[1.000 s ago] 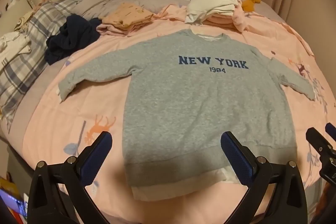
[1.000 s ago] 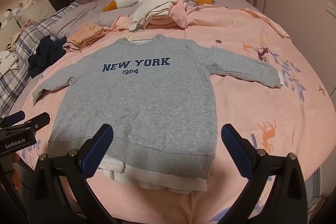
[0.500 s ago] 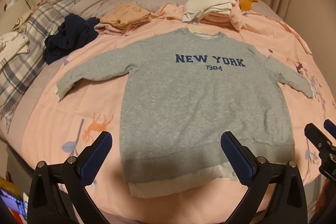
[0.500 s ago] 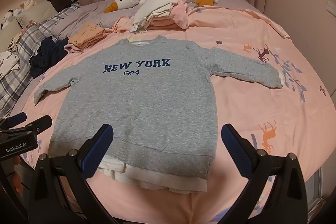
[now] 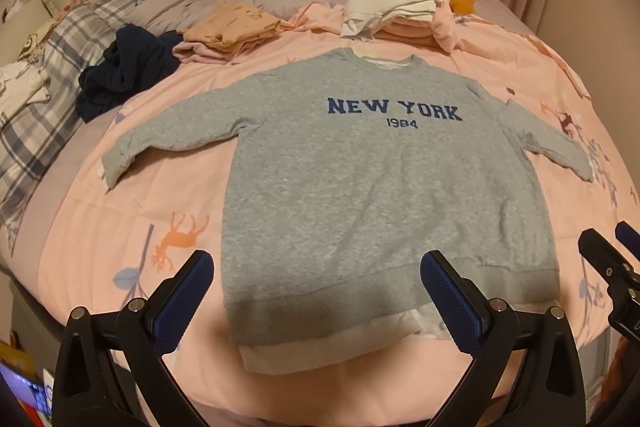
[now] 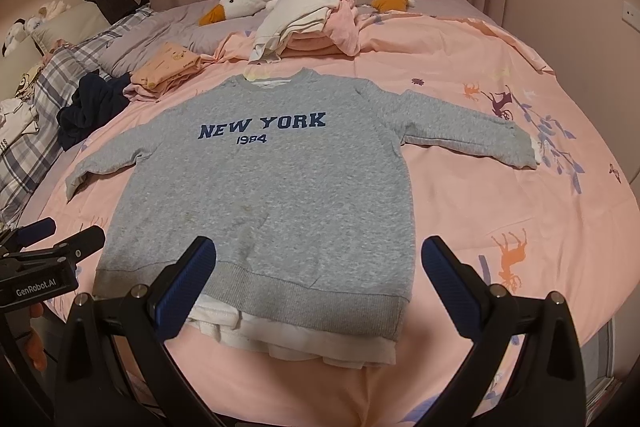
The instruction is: Fold small clothes
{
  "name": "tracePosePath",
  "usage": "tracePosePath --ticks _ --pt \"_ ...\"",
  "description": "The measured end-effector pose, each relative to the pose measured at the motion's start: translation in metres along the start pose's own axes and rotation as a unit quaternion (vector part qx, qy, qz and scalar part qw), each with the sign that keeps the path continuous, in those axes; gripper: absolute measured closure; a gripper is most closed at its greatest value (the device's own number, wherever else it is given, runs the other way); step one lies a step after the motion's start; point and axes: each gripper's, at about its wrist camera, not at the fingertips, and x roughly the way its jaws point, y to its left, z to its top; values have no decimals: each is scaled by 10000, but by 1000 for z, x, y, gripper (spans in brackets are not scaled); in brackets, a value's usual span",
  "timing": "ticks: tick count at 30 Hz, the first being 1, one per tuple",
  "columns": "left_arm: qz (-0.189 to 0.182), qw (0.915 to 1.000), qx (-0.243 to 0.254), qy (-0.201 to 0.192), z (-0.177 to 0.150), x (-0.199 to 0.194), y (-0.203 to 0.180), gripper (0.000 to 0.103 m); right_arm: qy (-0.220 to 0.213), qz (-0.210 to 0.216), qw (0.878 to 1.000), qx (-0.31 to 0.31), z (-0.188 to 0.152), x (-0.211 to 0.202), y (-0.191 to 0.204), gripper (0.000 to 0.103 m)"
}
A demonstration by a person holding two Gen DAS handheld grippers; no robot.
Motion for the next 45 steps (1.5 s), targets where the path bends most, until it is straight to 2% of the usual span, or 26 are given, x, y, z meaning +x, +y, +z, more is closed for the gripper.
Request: tracePosePath --ticks 45 --pt "-68 9998 134 138 0 9 -7 1 74 7 10000 16 -6 8 0 0"
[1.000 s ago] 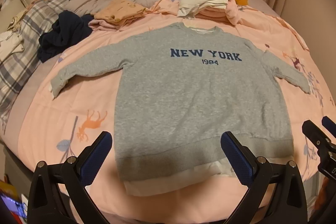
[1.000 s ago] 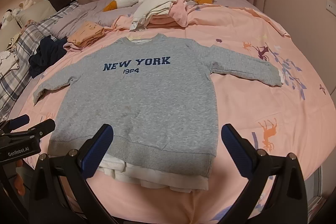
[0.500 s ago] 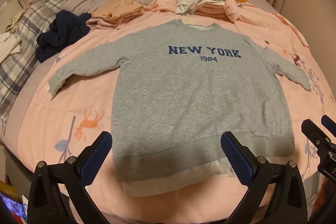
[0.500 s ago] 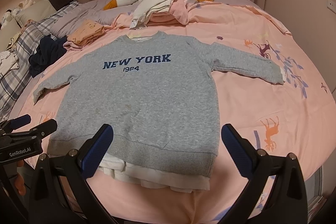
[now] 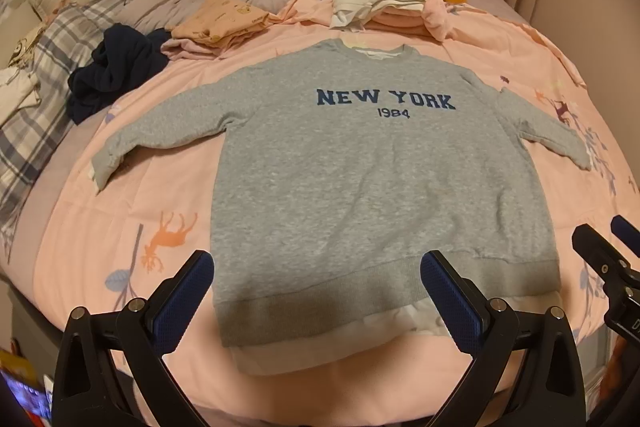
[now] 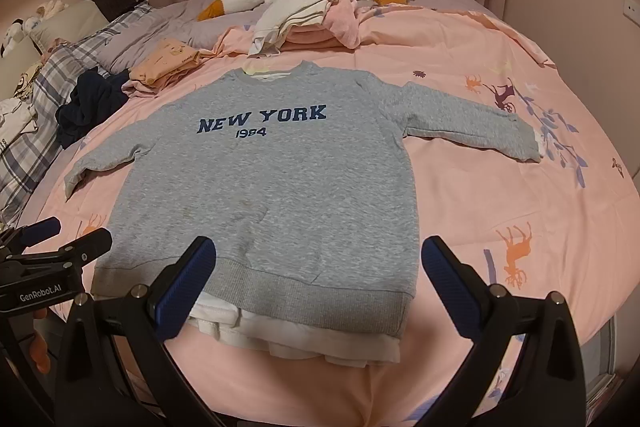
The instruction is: Fold small clothes
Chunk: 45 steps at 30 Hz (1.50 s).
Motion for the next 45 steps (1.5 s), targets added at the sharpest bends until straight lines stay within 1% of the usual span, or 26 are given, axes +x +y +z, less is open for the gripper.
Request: tracePosePath --ticks 24,30,32,34,38,40,41,44,45 --pt "-4 10000 38 11 -3 0 -4 1 0 12 10000 14 -2 -2 1 0" --pt "-53 9999 72 55 -2 7 -7 1 37 14 10000 47 -4 1 -3 0" --pt "-192 9998 70 21 1 10 -7 1 7 86 9999 100 -4 3 -8 0" --pt "-425 9991 -41 -6 6 15 -5 1 -31 230 9995 225 -2 7 -18 0" --pt "-924 9948 -427 -15 17 29 0 1 50 453 9952 866 0 20 -51 0" --pt "-1236 9906 -590 -11 25 37 3 1 32 638 9899 1266 -2 27 -75 0" --pt "-1328 9890 -654 11 29 41 3 1 39 673 9882 1378 -2 30 -81 0" --pt "-1687 9813 -927 51 44 56 5 1 -28 823 9777 1933 -1 41 -118 0" --pt "-1754 9793 -1008 67 47 58 6 1 -89 867 9725 2161 0 46 -134 0"
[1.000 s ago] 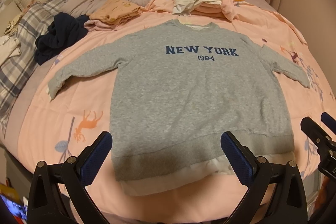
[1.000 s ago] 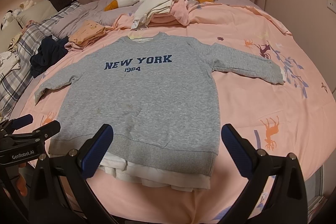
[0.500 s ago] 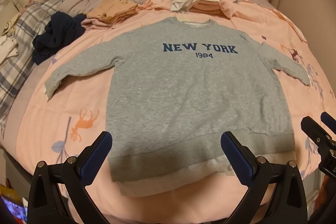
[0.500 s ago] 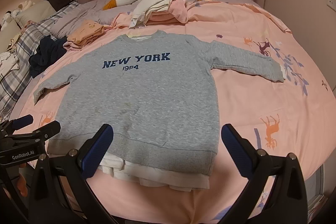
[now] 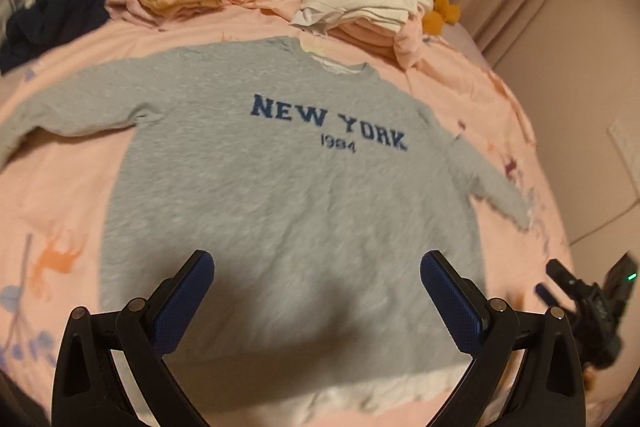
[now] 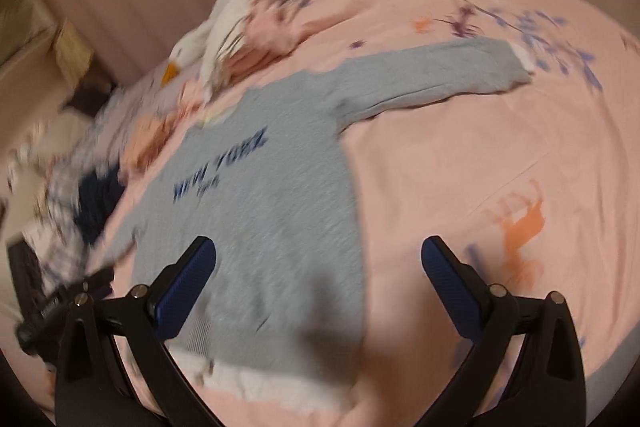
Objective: Fold small clothes
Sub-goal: 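Grasp the cuff of the sleeve nearest the right tool with the right tool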
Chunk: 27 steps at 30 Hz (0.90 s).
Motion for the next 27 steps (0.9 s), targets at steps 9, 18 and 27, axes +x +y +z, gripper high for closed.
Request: tracePosePath --ticks 9,18,27 --pt "-132 9994 -288 125 33 37 -2 1 -276 43 9748 2214 74 55 -140 3" --pt "33 9993 -283 257 47 63 -7 1 -827 8 9594 2695 132 86 -165 23" --pt "89 9994 -255 217 51 58 -3 1 -859 -555 9593 2631 144 86 -178 79"
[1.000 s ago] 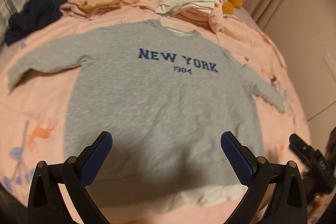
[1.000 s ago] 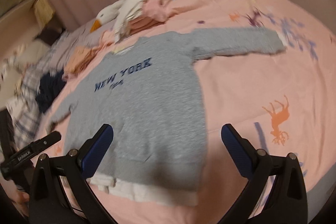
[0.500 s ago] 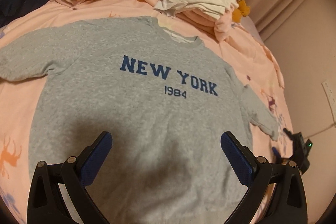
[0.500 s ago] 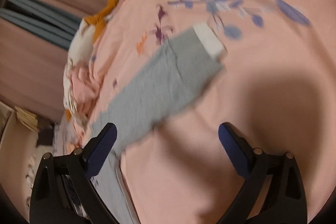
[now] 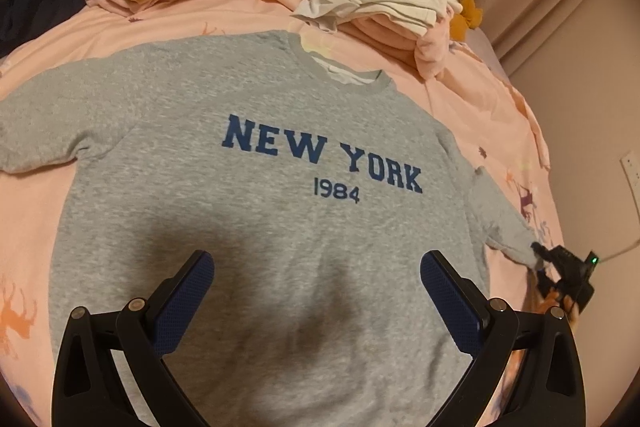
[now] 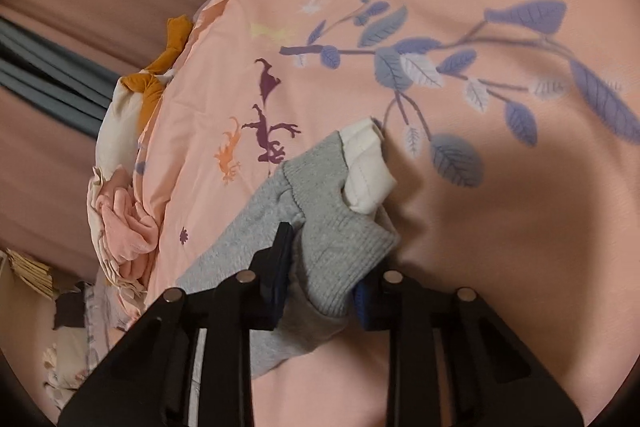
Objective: Fold small clothes
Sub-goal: 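Grasp the cuff of the sleeve nearest the right tool with the right tool, then fold the grasped sleeve across the chest with the right tool and release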
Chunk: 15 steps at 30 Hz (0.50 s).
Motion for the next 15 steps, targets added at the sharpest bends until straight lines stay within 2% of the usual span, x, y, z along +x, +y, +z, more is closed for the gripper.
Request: tracePosePath --ticks 4,7,10,12,13,14,15 --pt "21 10000 -16 -37 -3 -9 8 1 -236 -274 9947 -962 0 -17 48 86" --pt "-28 9999 -111 -64 -7 -19 19 1 -475 -294 9765 -2079 -16 -35 114 86" --pt "-44 9997 -199 -117 -11 -30 32 1 -599 -268 9469 -3149 -49 -42 189 87" --pt "-52 9994 -288 -158 -14 -39 43 1 -621 -302 9223 -3803 -80 -38 235 87" --pt "-61 9993 -324 -171 -15 -42 49 1 -618 -348 9062 -4169 -100 -33 258 87" --pt "-60 9992 -343 -180 -16 -45 54 1 -602 -374 8966 -4370 -112 -27 269 87" --pt "-36 9991 -371 -200 -18 -48 60 1 -578 -427 8793 -4709 -134 -19 285 87"
